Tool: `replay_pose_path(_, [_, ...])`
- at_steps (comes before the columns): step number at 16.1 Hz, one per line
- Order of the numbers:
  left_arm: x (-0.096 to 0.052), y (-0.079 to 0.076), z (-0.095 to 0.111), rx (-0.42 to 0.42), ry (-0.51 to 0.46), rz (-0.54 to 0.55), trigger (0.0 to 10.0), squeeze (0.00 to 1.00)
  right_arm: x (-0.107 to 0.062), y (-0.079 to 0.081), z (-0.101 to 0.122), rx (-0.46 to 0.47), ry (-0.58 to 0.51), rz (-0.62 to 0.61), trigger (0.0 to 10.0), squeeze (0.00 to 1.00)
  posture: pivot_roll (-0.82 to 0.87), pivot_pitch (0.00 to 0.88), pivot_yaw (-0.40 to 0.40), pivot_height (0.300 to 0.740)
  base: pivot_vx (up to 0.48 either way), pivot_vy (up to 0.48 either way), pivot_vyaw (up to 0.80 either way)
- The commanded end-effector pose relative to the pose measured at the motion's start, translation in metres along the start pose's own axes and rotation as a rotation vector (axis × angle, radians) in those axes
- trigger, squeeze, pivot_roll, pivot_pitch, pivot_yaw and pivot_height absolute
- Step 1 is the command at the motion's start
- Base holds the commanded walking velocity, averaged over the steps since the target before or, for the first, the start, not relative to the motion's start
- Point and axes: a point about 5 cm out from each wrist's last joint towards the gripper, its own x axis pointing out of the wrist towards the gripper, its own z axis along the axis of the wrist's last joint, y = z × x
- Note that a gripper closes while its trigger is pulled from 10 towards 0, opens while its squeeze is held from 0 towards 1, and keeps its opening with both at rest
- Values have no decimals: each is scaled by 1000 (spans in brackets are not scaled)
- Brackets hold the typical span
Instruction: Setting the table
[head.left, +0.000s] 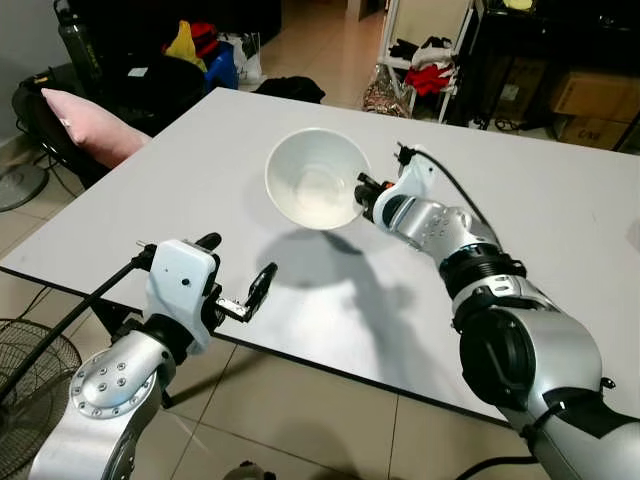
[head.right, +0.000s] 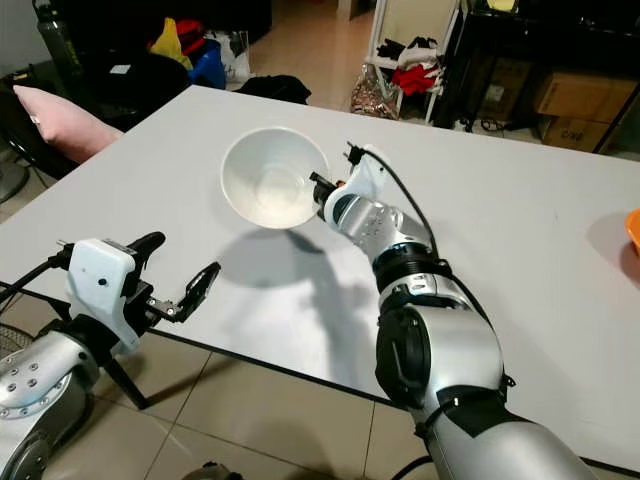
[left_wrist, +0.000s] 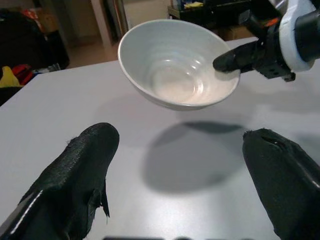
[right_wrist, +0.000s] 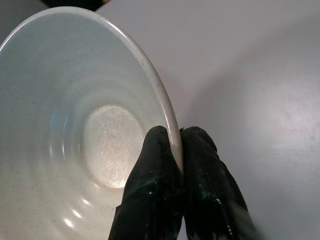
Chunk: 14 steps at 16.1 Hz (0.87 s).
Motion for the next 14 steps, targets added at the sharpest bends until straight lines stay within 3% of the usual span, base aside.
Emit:
replay_pose_path(1, [-3, 1, 1, 4, 9, -5, 10000, 0, -1, 9, 11, 25, -47, 15, 10000, 0, 2, 31, -4, 740, 0, 0, 0])
replay_pose_path(5, [-11, -2, 5, 14, 16, -10, 10000, 0, 2, 13, 11, 40, -83, -31, 10000, 0, 35, 122, -26, 740, 0, 0, 0])
replay_pose_path(7, [-19, -3, 7, 10, 31, -8, 10000, 0, 2, 19, 13, 117, -99, -27, 10000, 0, 44, 161, -38, 740, 0, 0, 0])
replay_pose_path(14, [-23, -10, 9, -20, 34, -19, 10000, 0, 4, 25, 2, 129, -22, -43, 10000, 0, 47, 176, -58, 740, 0, 0, 0])
